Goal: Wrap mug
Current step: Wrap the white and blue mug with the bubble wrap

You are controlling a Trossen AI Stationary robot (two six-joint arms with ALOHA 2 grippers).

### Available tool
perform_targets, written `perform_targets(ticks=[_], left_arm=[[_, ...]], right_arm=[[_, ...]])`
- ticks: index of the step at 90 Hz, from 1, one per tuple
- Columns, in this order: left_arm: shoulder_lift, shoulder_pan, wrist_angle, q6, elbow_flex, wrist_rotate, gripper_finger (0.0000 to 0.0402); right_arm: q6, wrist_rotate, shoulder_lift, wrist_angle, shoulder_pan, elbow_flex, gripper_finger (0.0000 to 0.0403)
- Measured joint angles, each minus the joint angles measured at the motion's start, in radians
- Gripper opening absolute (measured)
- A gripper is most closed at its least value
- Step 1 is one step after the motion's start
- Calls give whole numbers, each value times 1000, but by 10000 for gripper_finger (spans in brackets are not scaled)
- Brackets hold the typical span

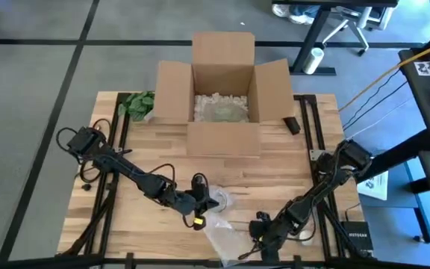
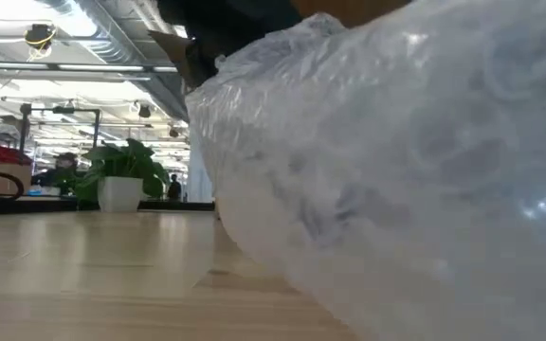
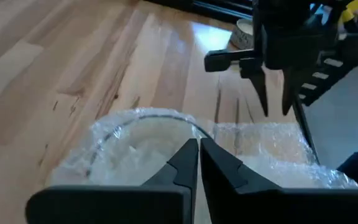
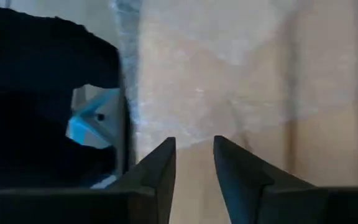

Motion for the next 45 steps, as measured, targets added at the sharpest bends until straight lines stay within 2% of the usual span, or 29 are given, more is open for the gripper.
perform_targets(ticks=[26,45], left_arm=[[0,-45,-2,-56,0,0,0],[0,-80,-2,-77,0,-35,0]], right_arm=[[-76,3,159,-255,10,239,95],[-101,47,188,-266,11,264,83]])
